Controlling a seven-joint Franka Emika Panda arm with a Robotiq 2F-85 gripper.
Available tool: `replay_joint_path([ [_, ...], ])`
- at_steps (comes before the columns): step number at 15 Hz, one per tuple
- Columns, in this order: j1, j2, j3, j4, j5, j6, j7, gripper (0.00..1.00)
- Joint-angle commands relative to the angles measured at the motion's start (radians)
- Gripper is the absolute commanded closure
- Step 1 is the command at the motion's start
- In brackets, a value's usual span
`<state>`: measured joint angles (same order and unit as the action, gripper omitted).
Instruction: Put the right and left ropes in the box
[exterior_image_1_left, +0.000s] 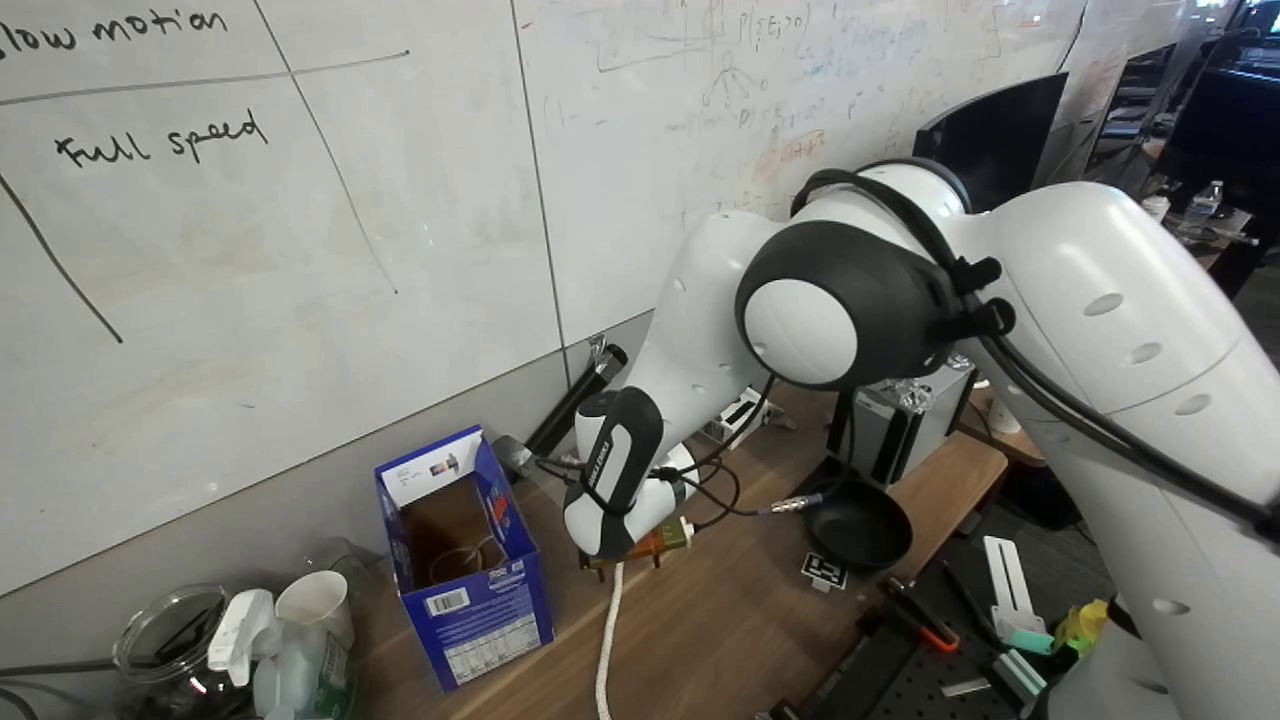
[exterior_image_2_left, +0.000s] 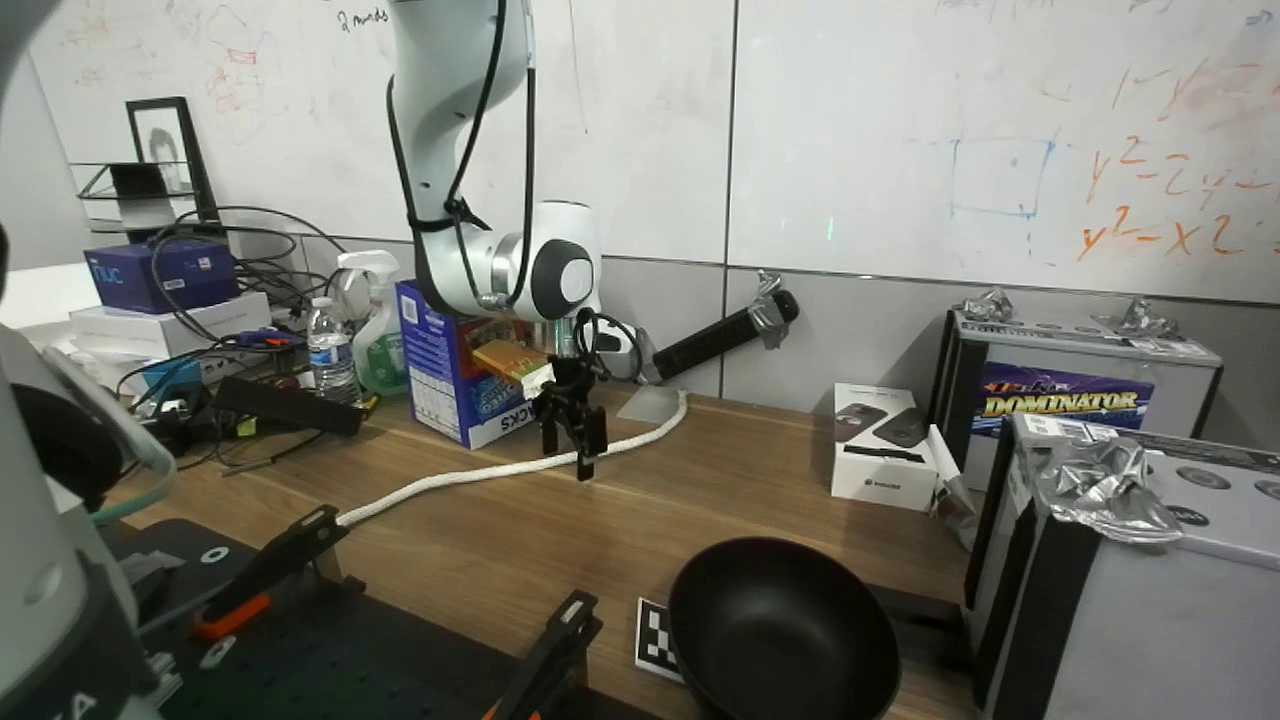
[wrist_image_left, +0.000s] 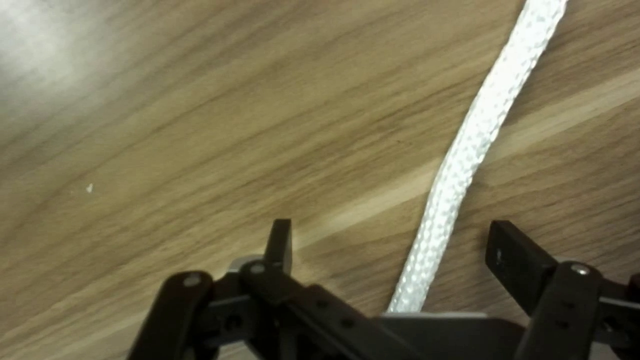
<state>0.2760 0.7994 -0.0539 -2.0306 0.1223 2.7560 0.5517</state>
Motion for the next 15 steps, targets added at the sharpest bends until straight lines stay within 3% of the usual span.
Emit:
replay_joint_path([
  [1, 0.023, 0.016, -0.019, 0.026, 0.012, -0.003, 0.013, 0.26],
  [10, 0.031, 0.003, -0.024, 0.030, 0.008, -0.007, 0.022, 0.93],
  [12, 0.026, -0.003, -0.020, 0.029, 0.007, -0.022, 0.014, 0.97],
  [15, 0.023, -0.050, -0.026, -0.010, 0.002, -0.030, 0.006, 0.93],
])
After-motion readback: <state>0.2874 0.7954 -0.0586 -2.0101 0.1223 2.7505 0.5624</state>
